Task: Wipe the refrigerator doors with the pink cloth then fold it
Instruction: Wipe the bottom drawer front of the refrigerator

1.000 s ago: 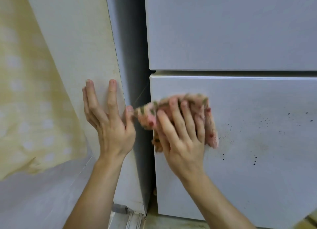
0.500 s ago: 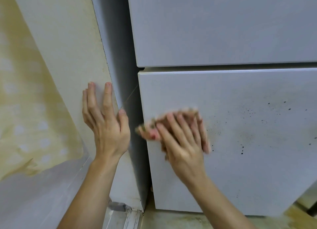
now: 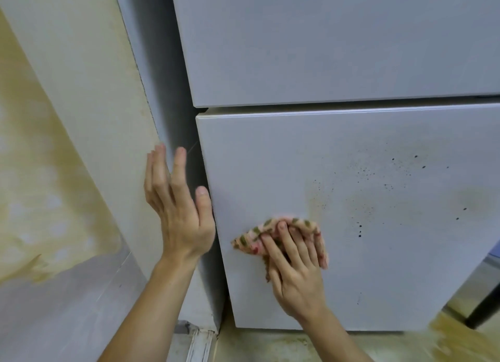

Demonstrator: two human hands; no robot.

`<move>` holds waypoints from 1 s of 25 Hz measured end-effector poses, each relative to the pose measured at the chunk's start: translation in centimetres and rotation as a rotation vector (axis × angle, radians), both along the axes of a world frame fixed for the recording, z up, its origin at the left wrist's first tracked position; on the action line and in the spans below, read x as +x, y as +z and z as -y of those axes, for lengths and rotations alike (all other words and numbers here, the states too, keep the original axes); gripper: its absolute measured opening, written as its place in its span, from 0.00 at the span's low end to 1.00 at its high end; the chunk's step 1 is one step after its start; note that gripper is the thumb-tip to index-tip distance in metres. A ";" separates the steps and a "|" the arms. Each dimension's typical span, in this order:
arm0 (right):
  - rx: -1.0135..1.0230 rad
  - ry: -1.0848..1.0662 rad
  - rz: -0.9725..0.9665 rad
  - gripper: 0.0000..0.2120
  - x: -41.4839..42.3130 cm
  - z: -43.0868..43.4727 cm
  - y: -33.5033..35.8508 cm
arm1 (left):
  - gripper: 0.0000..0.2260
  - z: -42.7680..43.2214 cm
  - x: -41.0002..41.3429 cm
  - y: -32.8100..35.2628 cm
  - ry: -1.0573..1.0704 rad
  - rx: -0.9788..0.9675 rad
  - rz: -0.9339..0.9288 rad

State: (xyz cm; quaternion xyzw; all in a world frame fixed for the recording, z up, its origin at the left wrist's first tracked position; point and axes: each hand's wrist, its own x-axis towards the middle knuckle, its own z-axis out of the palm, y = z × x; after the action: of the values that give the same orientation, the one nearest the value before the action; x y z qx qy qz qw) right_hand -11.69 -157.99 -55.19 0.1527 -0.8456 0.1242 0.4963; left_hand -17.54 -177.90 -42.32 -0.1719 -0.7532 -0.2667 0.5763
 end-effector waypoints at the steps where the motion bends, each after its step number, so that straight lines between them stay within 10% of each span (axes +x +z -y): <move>1: 0.011 0.007 0.017 0.30 0.4 -0.4 -0.2 | 0.26 -0.8 0.3 -0.4 -0.032 -0.016 0.006; 9: -0.325 0.105 -0.353 0.15 -1.0 -2.6 17.4 | 0.28 -5.5 1.8 0.2 -0.043 -0.067 0.045; 19: 0.019 0.022 -0.084 0.27 0.5 -5.1 0.0 | 0.30 -6.6 2.6 -0.2 0.022 -0.148 0.077; 25: -0.015 0.034 -0.223 0.26 -0.2 -6.7 9.2 | 0.32 -7.6 3.0 0.2 0.014 -0.131 0.053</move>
State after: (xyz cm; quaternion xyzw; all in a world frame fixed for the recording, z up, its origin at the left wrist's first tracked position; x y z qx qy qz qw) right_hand -11.86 -151.25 -45.96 0.1760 -0.7814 0.1210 0.5863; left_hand -14.55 -170.30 -42.14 -0.1967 -0.7851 -0.2175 0.5455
